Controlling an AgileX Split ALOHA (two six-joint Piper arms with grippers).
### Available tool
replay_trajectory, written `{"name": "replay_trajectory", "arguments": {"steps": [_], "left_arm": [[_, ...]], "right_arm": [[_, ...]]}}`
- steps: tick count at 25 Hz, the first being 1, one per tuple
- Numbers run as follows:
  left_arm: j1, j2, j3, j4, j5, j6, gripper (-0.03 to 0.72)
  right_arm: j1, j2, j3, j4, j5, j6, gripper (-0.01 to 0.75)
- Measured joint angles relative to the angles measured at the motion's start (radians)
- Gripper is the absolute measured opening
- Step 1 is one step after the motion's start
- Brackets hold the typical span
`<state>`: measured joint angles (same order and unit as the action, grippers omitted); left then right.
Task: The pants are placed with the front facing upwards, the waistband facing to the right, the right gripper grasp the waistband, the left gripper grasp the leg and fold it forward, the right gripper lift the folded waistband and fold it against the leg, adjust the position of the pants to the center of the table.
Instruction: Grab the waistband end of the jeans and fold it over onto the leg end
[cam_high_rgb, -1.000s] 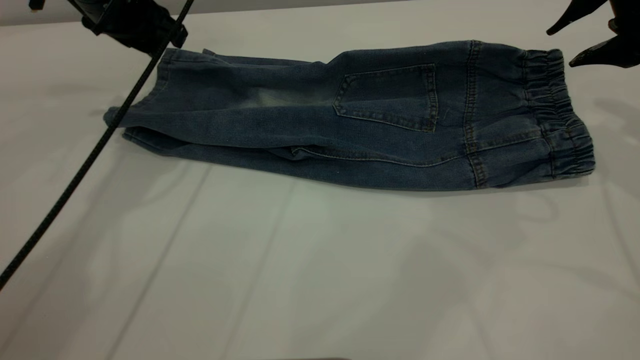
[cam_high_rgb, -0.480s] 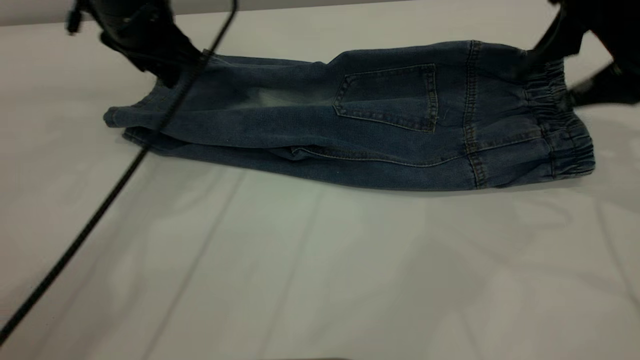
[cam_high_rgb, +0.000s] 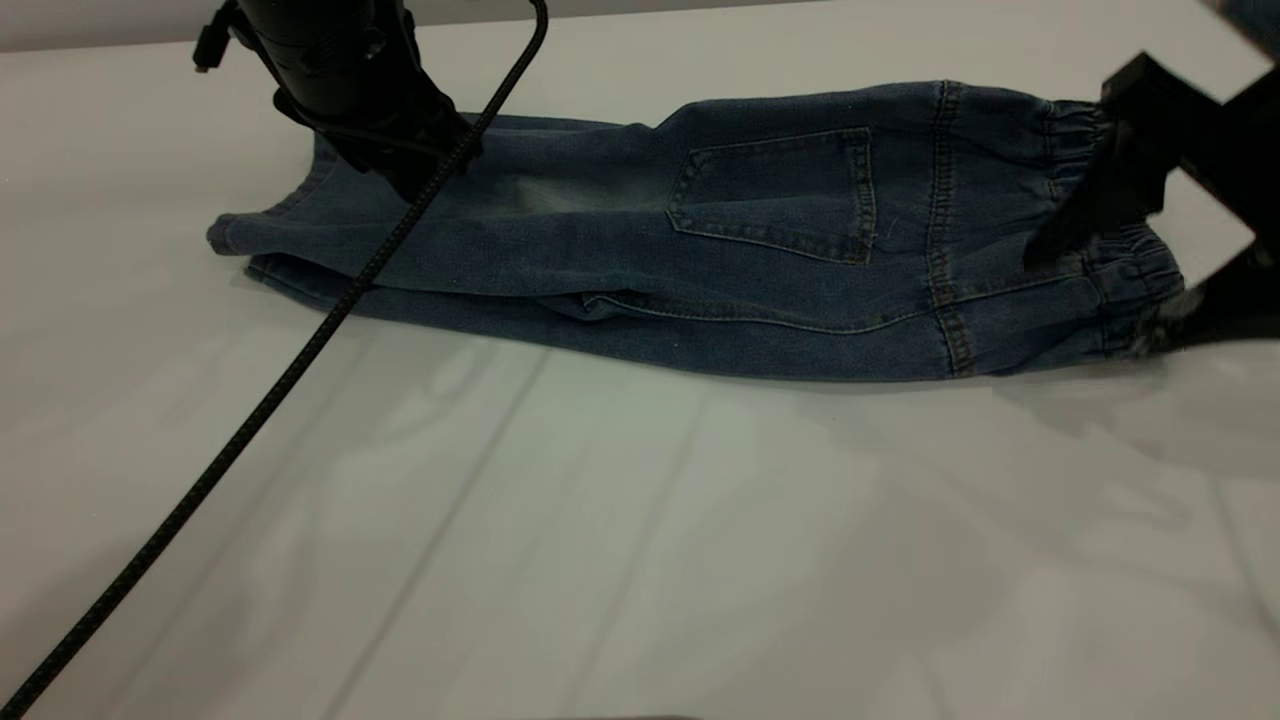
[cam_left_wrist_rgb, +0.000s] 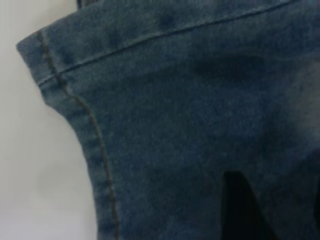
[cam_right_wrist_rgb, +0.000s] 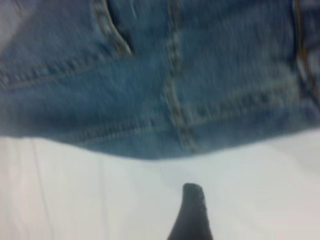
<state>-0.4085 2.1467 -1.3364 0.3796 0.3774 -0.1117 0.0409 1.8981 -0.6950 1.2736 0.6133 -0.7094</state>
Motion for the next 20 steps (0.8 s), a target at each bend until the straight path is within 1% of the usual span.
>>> {"name": "replay_trajectory", "arguments": {"steps": [4,8,11,13,18,20], "left_arm": [[0.0,0.0,0.0,-0.026,-0.008,0.001,0.317],[0.0,0.0,0.0,-0.027,-0.01,0.001,0.317],[0.0,0.0,0.0,-0.029,-0.01,0.001,0.317],[0.0,0.0,0.0,-0.029,-0.01,0.001,0.317],[0.0,0.0,-0.001,-0.029,-0.01,0.001,0.317],[0.0,0.0,-0.001,-0.03,-0.01,0.001,0.317]], "right_arm": [[0.0,0.052,0.001,0.043,0.0,-0.013,0.544],[0.0,0.071,0.001,0.045,-0.005,-0.029,0.54],[0.0,0.074,0.001,0.045,-0.034,-0.045,0.541],[0.0,0.075,0.001,0.047,-0.052,-0.048,0.559],[0.0,0.075,0.001,0.066,-0.062,-0.025,0.664],[0.0,0.075,0.001,0.07,-0.062,-0.02,0.673]]}}
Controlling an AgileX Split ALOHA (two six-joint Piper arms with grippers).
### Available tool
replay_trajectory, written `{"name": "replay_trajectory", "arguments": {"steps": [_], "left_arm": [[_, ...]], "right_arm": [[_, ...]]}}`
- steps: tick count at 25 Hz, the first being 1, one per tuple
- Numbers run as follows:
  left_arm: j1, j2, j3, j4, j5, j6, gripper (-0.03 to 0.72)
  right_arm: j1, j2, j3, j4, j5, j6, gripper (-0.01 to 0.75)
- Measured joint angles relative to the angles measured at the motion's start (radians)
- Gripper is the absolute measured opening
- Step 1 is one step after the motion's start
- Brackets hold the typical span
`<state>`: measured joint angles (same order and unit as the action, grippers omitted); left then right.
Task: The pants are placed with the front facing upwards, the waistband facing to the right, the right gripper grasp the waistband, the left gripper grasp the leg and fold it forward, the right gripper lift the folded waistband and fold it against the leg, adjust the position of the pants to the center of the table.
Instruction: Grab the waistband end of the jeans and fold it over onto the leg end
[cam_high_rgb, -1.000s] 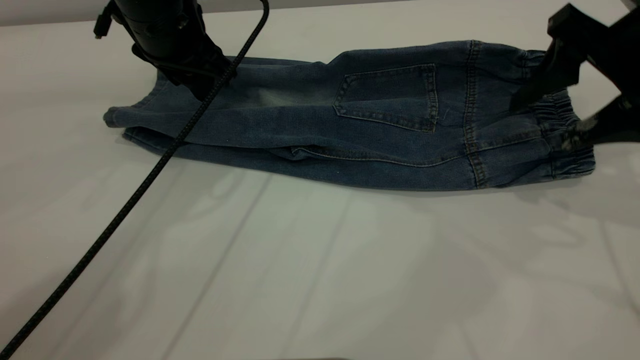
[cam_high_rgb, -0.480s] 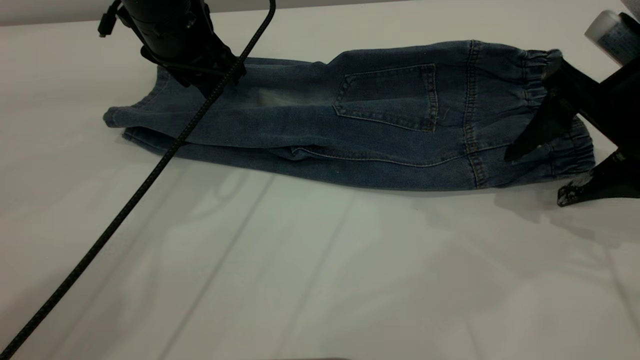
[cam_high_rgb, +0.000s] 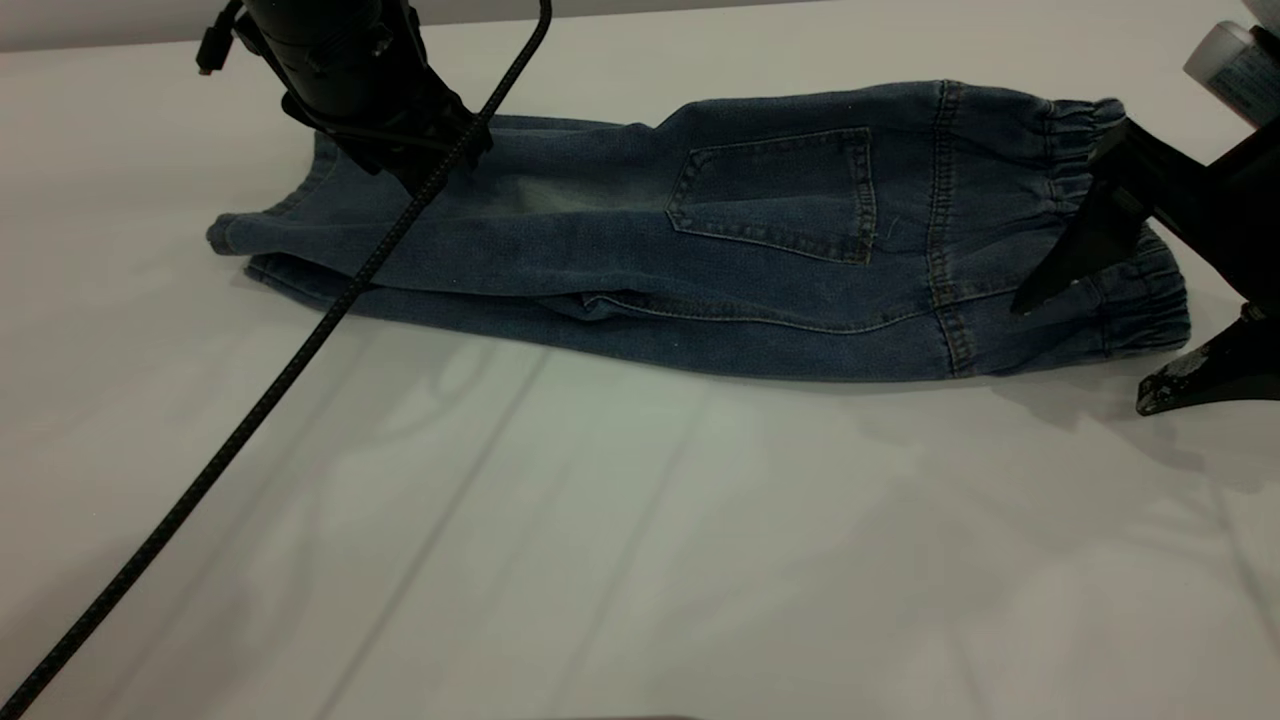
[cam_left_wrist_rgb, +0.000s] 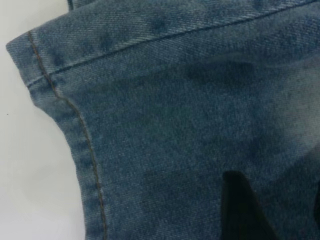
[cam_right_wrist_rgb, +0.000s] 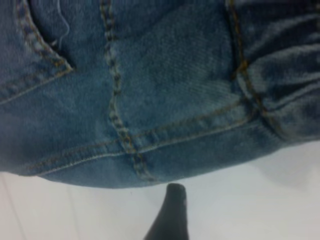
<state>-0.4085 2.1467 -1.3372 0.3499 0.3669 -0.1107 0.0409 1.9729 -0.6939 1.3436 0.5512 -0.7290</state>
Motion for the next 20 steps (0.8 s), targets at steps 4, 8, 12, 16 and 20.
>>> {"name": "replay_trajectory", "arguments": {"steps": [4,8,12,16,20], "left_arm": [[0.0,0.0,0.0,-0.001,0.0,0.0,0.317],[0.0,0.0,0.0,-0.001,0.0,0.0,0.317],[0.0,0.0,0.0,-0.001,0.0,0.0,0.317],[0.0,0.0,0.0,-0.001,-0.001,-0.001,0.317],[0.0,0.0,0.0,-0.001,0.0,-0.001,0.317]], "right_arm": [[0.0,0.0,0.0,0.001,0.002,-0.013,0.65],[0.0,0.0,-0.017,0.007,-0.013,-0.024,0.592],[0.0,0.0,-0.048,0.008,-0.018,0.027,0.606],[0.0,0.001,-0.063,0.003,-0.018,0.085,0.628],[0.0,0.001,-0.063,-0.05,-0.001,0.174,0.629]]}}
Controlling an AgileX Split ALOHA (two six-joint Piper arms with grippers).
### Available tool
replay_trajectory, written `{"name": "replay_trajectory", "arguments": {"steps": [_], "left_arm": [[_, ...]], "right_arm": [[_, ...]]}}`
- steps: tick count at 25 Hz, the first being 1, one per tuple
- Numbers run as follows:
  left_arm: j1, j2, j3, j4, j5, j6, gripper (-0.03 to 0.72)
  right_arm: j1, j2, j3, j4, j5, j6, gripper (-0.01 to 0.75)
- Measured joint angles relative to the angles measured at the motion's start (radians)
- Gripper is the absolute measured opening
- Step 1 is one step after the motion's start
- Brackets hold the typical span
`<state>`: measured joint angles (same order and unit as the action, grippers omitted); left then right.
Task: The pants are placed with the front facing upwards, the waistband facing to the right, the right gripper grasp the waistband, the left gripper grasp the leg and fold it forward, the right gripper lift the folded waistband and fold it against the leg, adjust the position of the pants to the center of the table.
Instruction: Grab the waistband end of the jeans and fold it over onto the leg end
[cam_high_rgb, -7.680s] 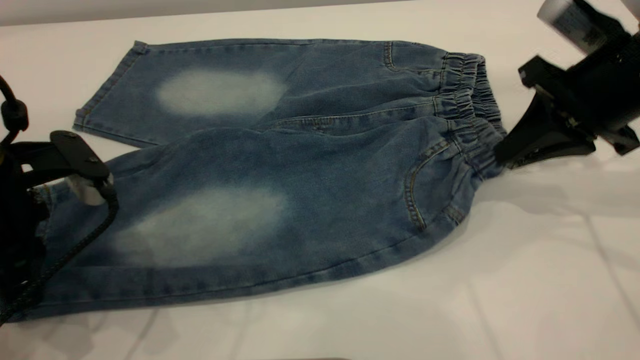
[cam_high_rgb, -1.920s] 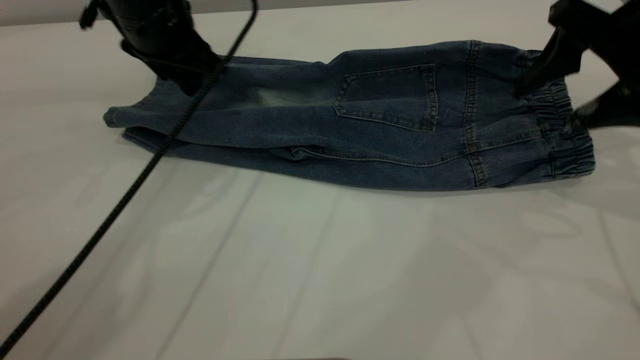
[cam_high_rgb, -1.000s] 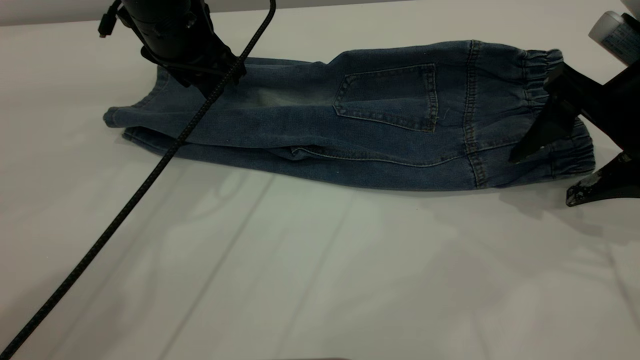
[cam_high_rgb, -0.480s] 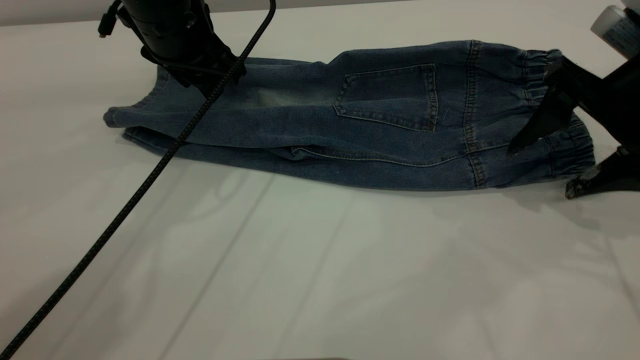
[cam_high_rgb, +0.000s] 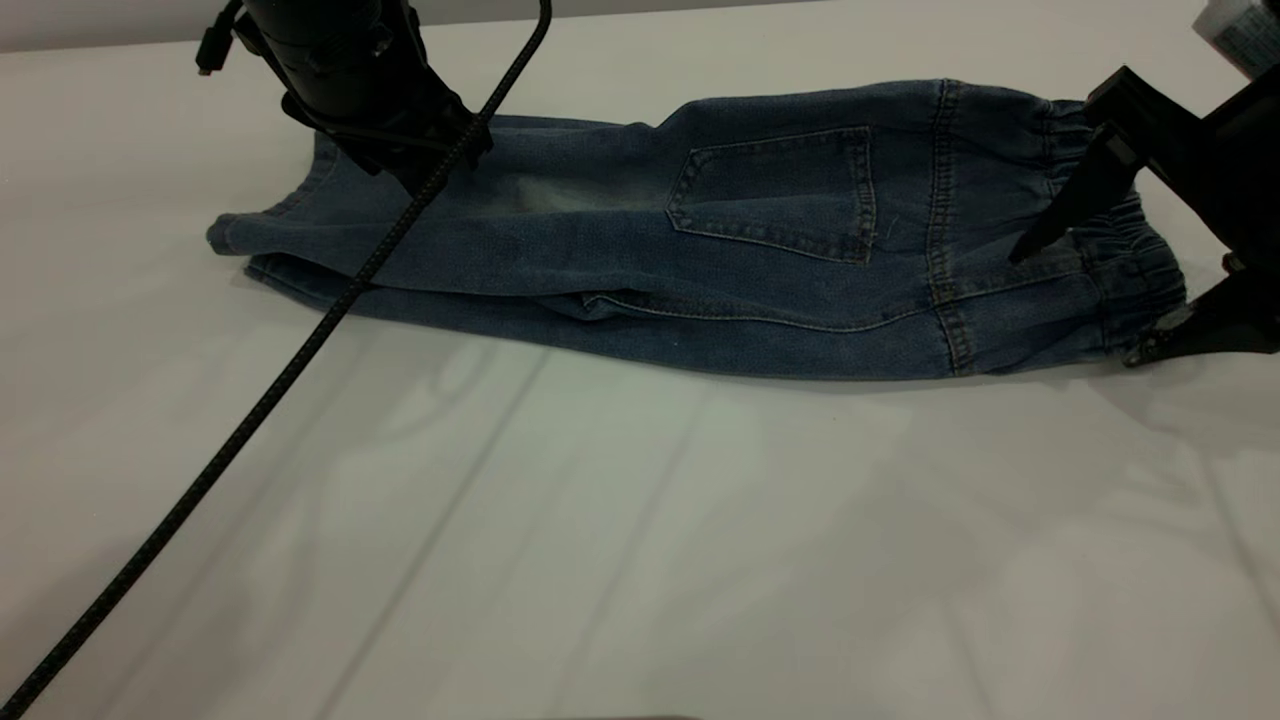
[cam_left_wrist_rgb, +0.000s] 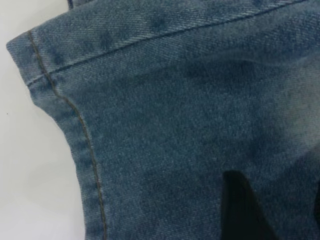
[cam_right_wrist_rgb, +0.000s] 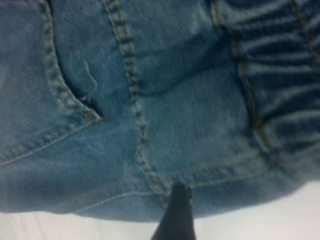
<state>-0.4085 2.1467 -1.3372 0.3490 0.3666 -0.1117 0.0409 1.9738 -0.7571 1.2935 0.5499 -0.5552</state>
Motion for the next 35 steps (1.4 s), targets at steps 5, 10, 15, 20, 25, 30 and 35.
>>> {"name": "replay_trajectory", "arguments": {"steps": [5,10,15,20,25,30,35], "left_arm": [[0.0,0.0,0.0,0.0,-0.001,0.0,0.317],[0.0,0.0,0.0,0.0,-0.001,0.0,0.317],[0.0,0.0,0.0,-0.003,-0.001,0.0,0.317],[0.0,0.0,0.0,-0.003,-0.001,0.0,0.317],[0.0,0.0,0.0,-0.003,0.006,0.001,0.317],[0.0,0.0,0.0,-0.003,0.027,0.001,0.317],[0.0,0.0,0.0,-0.003,0.048,0.001,0.317]], "right_arm": [[0.0,0.0,0.0,-0.01,-0.035,0.148,0.622],[-0.021,0.002,0.0,0.002,-0.061,0.22,0.61],[-0.027,0.045,0.0,0.054,-0.06,0.244,0.596],[-0.027,0.09,0.0,0.192,-0.035,0.158,0.568],[-0.027,0.091,-0.001,0.291,-0.073,0.034,0.514],[-0.027,0.091,-0.001,0.308,-0.146,0.01,0.405],[-0.027,0.091,-0.001,0.312,-0.18,-0.011,0.154]]}}
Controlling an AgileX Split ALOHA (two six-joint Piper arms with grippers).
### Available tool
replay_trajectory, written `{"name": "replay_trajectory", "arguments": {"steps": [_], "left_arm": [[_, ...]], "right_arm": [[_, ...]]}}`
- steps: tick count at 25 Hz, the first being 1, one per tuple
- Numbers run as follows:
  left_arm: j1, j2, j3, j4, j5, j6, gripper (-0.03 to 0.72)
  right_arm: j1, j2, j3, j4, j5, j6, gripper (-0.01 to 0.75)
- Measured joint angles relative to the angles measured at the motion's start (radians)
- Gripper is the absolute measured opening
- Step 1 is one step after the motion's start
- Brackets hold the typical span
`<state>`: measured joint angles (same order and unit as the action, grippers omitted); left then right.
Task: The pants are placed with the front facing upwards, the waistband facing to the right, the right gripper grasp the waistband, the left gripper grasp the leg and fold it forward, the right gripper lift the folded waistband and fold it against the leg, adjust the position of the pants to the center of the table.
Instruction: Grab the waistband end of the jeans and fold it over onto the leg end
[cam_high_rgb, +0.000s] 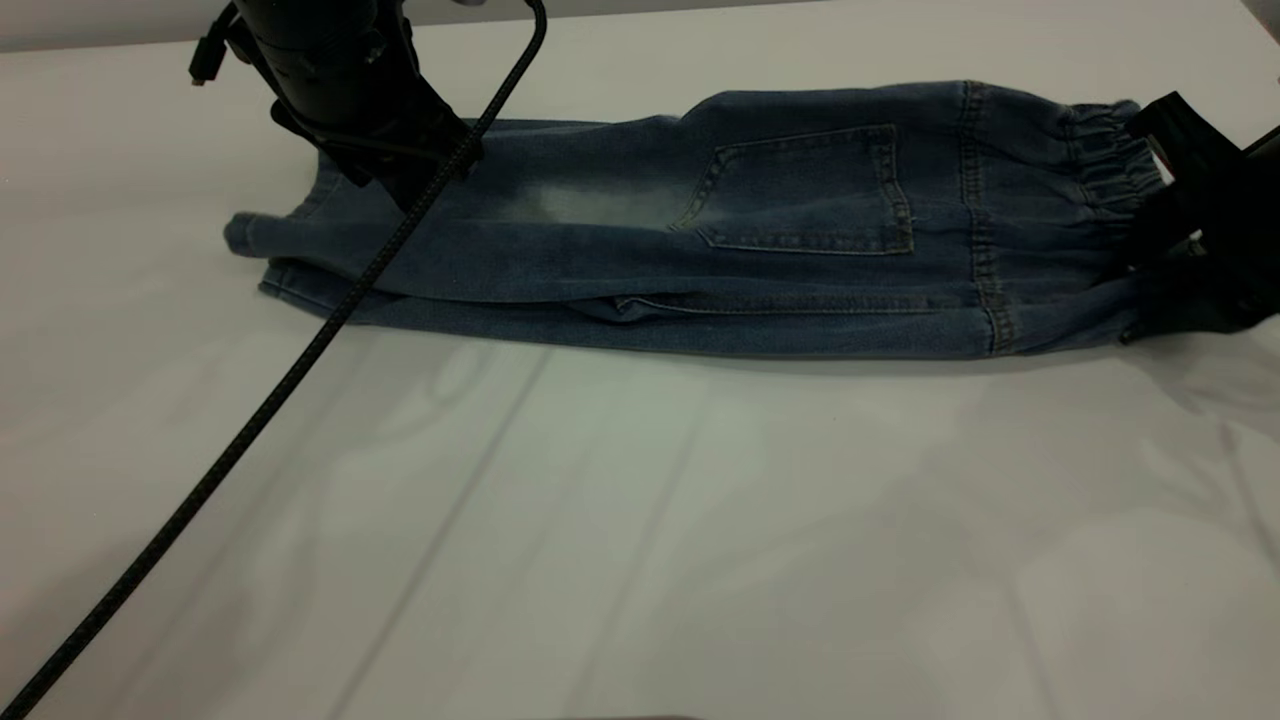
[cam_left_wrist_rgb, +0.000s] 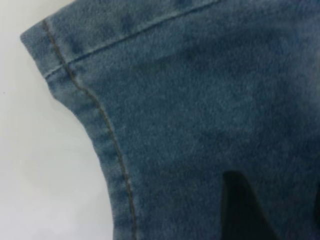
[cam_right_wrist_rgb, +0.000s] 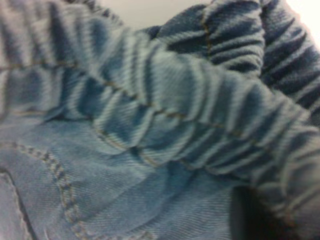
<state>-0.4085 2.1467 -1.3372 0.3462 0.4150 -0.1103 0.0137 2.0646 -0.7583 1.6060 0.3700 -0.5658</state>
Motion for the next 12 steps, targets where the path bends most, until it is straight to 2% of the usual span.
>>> {"name": "replay_trajectory", "arguments": {"steps": [1,2,6,12], "left_arm": [[0.0,0.0,0.0,-0.001,0.002,0.0,0.317],[-0.003,0.0,0.0,-0.001,0.003,0.0,0.317],[-0.036,0.0,0.0,-0.018,-0.002,0.011,0.317],[-0.131,0.018,-0.001,-0.024,-0.103,0.022,0.317]], "right_arm": [[0.0,-0.001,0.0,0.0,0.0,-0.013,0.113],[0.0,-0.001,0.0,0.001,0.0,-0.028,0.108],[0.0,-0.001,0.0,0.007,0.01,-0.132,0.111],[-0.001,-0.057,0.0,0.057,0.024,-0.332,0.111]]}}
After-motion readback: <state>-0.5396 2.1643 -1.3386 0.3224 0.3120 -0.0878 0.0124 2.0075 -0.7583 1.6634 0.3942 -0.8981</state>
